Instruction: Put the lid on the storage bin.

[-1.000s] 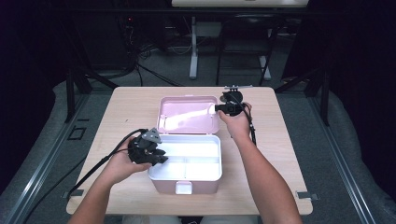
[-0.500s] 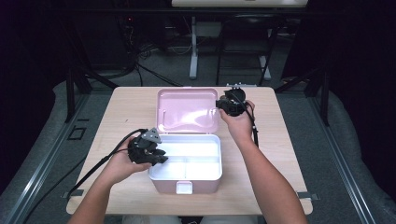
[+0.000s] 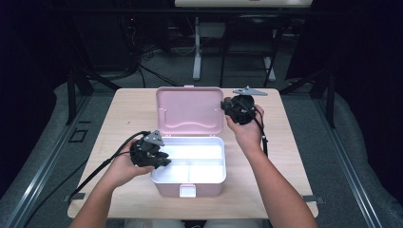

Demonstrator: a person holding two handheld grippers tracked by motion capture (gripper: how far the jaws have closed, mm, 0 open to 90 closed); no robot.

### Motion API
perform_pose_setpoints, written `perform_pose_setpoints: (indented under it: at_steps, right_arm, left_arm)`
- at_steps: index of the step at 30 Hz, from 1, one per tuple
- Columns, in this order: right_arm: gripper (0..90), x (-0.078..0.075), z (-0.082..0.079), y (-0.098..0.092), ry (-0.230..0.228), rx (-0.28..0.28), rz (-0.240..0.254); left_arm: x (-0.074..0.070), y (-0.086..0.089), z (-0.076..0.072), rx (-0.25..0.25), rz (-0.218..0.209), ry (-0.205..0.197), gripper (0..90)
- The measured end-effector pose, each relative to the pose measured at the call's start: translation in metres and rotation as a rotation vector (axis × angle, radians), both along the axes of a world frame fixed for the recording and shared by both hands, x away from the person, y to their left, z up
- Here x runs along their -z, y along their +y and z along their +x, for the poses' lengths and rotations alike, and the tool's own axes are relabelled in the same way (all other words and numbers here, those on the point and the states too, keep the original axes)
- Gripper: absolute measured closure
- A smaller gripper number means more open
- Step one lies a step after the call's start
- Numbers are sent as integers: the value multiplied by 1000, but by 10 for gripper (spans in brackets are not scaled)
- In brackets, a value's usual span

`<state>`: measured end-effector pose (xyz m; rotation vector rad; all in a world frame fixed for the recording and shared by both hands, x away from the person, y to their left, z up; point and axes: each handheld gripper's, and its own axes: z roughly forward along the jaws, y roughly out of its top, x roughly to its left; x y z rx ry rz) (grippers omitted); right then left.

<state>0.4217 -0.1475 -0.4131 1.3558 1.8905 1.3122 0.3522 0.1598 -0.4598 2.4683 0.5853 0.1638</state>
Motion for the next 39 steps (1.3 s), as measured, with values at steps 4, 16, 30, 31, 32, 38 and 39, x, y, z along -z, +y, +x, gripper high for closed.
perform_pose_setpoints:
  at_steps: [4,16,30,31,32,38,39]
  right_arm:
    - [873,-1,-13,-2,-54,-15,0]
    - [874,1,-57,-3,-198,-44,-35]
    - [874,8,-82,-3,-275,-49,-57]
    - [874,8,-82,-3,-274,-49,-58]
    - [874,8,-82,-3,-274,-50,-58]
    - [873,8,-82,-3,-274,-51,-55]
    - [872,8,-82,-3,-274,-52,-54]
  left_arm:
    - [0,0,0,1,0,0,722]
    - [1,1,0,4,-7,-4,722]
    - [-3,4,-1,6,-25,-1,653]
    - [-5,5,-2,6,-38,-4,652]
    - [-8,8,-2,7,-57,-4,643]
    - [-23,18,-9,3,-145,-35,624]
    - [-24,20,-9,-1,-151,-45,625]
